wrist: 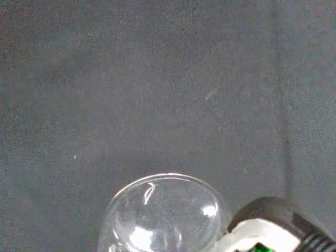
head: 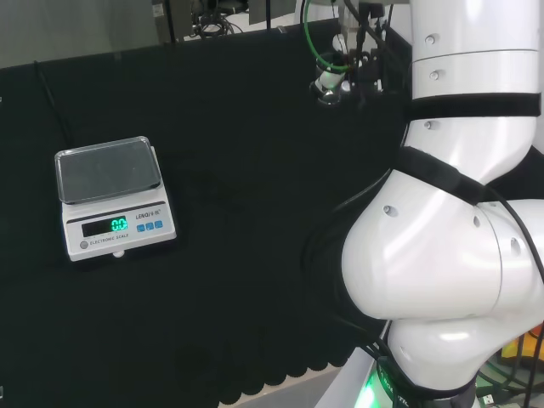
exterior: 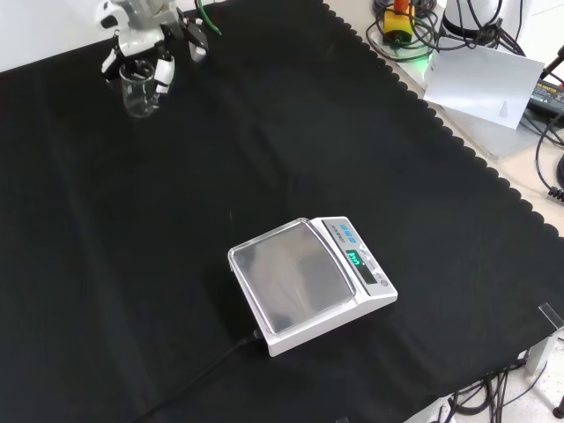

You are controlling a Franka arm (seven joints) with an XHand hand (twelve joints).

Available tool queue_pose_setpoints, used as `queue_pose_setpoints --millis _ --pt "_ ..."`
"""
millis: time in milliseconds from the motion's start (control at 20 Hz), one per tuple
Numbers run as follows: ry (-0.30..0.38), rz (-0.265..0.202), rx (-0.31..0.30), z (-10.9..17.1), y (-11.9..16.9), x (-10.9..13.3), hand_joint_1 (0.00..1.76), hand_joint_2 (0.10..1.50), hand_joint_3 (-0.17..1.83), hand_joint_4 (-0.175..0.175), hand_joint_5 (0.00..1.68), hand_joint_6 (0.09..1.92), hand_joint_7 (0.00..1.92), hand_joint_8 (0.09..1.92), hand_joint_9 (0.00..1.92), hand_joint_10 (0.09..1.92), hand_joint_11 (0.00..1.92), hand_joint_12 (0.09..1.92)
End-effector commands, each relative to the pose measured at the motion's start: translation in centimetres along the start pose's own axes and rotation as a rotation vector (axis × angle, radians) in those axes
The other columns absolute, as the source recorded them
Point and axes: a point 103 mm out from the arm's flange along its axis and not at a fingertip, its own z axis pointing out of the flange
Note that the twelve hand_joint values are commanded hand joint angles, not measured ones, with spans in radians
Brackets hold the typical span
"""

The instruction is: Put the beaker on the electronic balance.

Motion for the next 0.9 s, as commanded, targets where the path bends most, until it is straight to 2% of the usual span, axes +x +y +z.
queue_pose_setpoints --millis 50,300,450,600,900 --pt "-0.006 -0.01 -0.01 -1.8 -1.4 0.9 1.09 1.13 0.15 -0.147 0.81 1.28 0.88 1.33 1.23 1.01 1.33 0.95" --pt "0.001 -0.024 -0.008 -1.9 -1.6 1.2 1.1 1.13 0.15 -0.147 0.81 1.28 0.88 1.33 1.23 1.01 1.33 0.95" --pt "-0.011 -0.049 -0.016 -2.2 -2.2 2.5 1.1 1.13 0.15 -0.147 0.82 1.27 0.88 1.33 1.23 1.01 1.33 0.95" --pt "-0.027 -0.12 -0.019 -2.7 -3.1 6.1 1.1 1.13 0.14 -0.147 0.82 1.26 0.88 1.33 1.23 1.01 1.33 0.95" --pt "-0.038 -0.314 -0.004 -3.0 -5.8 15.9 1.1 1.12 0.14 -0.146 0.83 1.26 0.88 1.33 1.23 1.01 1.32 0.95"
